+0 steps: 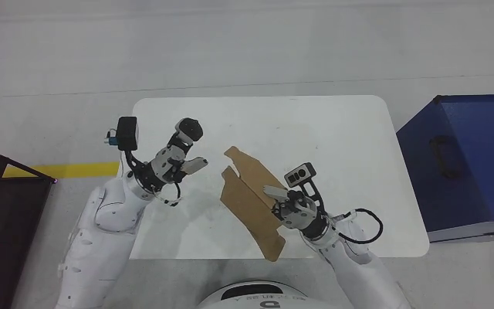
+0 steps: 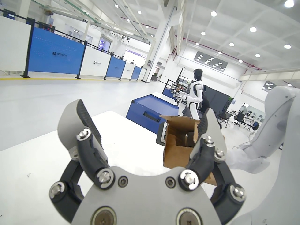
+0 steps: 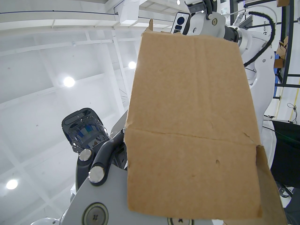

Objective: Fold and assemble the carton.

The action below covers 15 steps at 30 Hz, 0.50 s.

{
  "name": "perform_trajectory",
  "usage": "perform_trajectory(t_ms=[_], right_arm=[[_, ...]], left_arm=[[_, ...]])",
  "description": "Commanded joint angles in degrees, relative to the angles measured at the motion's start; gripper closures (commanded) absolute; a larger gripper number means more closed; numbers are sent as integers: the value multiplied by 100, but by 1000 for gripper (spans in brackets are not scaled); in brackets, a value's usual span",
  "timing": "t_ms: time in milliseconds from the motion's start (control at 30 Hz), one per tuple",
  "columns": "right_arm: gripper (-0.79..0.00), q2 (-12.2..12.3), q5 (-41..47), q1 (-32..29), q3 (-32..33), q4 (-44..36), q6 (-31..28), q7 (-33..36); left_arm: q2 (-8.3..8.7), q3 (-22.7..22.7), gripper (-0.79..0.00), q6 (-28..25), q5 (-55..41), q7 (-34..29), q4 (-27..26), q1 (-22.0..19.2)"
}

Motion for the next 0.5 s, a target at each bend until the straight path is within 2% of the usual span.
perform_trajectory(t_ms=[0,167,300,467], right_arm=[[0,0,-17,13,-38,-8,28,-14],[0,-1,-105,59,-161,-63,124,-42],[0,6,-140,19,-175,-129,112,-92],[0,23,-125,-100,-111,-168,17,-142]], left_arm=[[27,148,-785,-68,-137,-388,-37,29],[48,502,-785,32,-231,-942,120,-228],[32,672,-785,40,-127,-913,232,-420],[32,806,-785,-18,-225,-881,203,-443]])
